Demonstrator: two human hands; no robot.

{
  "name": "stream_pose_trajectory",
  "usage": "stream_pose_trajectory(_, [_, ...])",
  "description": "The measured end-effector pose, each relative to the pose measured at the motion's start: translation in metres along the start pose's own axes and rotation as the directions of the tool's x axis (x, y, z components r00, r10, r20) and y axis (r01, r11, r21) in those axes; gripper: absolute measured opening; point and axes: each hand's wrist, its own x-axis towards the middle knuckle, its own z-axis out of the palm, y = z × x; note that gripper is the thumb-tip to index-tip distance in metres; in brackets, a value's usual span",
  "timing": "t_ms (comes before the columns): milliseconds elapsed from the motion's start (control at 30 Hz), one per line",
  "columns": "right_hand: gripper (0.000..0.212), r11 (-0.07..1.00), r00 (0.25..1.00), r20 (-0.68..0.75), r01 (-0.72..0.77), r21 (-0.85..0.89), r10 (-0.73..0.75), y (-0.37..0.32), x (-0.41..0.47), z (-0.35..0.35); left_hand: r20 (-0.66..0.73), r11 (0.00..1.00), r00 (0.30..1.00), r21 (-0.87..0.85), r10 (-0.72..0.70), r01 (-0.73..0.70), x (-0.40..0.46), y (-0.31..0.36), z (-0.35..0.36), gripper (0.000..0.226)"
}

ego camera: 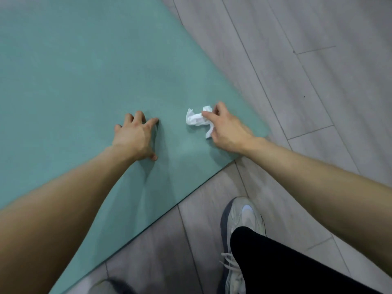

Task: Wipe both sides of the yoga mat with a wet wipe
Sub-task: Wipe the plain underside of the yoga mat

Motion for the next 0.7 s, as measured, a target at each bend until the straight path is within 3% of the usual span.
stream_pose_trajectory(100, [0.06, 0.983, 0.991, 0.041, 0.134, -0.127, -0.129, 0.012, 0.004, -0.003, 0.005, 1.0, 1.0, 0.017, 0.0, 0.0, -0.001, 0.003, 0.001, 0.124])
stream_pose_trajectory(200, [0.091, 0.934, 0.952, 0.135, 0.298, -0.196, -0.275, 0.02, 0.013, -0.007, -0.005, 1.0, 1.0, 0.012, 0.003, -0.003, -0.001, 0.001, 0.002, 0.124])
stream_pose_trajectory(233, [0.093, 0.909, 0.934, 0.177, 0.347, -0.232, -0.311, 0.018, 0.016, -0.007, -0.005, 1.0, 1.0, 0.013, 0.009, -0.009, -0.001, 0.0, 0.002, 0.125])
stream_pose_trajectory(333, [0.057, 0.835, 0.885, 0.262, 0.455, -0.31, -0.385, 0.015, 0.028, -0.008, -0.01, 1.0, 1.0, 0.019, 0.018, -0.018, -0.001, -0.003, 0.002, 0.125])
stream_pose_trajectory(467, [0.028, 0.905, 0.933, 0.144, 0.357, -0.233, -0.331, 0.009, 0.023, 0.003, -0.025, 0.999, 0.999, 0.014, 0.033, -0.033, -0.002, -0.005, 0.003, 0.122])
stream_pose_trajectory(567, [0.043, 0.945, 0.942, 0.12, 0.322, -0.058, -0.313, 0.007, -0.01, 0.032, -0.038, 0.999, 0.998, 0.015, 0.049, -0.048, -0.004, -0.008, 0.005, 0.118])
stream_pose_trajectory(700, [0.066, 0.938, 0.933, 0.192, 0.328, -0.11, -0.303, 0.015, -0.011, 0.032, -0.053, 0.998, 0.996, 0.016, 0.065, -0.064, -0.005, -0.013, 0.008, 0.114])
